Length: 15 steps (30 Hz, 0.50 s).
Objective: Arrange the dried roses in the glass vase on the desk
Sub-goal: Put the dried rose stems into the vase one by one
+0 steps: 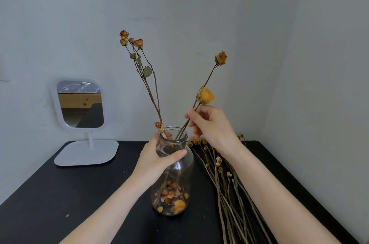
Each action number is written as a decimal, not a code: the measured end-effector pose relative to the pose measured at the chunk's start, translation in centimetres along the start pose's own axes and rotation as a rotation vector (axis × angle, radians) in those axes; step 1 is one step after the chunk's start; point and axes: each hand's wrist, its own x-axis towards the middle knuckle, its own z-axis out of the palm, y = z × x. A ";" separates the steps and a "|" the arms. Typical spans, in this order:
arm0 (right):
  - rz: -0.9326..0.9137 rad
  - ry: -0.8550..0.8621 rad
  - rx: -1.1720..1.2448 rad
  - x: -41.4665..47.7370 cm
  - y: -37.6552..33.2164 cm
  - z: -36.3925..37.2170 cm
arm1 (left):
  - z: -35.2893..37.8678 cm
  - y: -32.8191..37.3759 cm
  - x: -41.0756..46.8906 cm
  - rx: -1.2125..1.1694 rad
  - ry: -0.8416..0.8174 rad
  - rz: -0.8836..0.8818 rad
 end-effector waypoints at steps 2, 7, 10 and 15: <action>0.004 -0.040 -0.019 -0.4 0.7 0.3 | 0.1 0.0 0.0 -0.011 0.001 0.000; 0.015 -0.111 -0.025 -1.2 2.1 1.1 | 0.1 -0.1 0.0 -0.015 -0.002 -0.006; 0.024 -0.099 0.024 -1.4 2.4 1.1 | 0.1 0.0 0.0 -0.012 -0.005 0.002; 0.051 -0.034 0.139 -1.8 2.7 1.2 | 0.0 -0.1 0.2 -0.011 -0.010 -0.024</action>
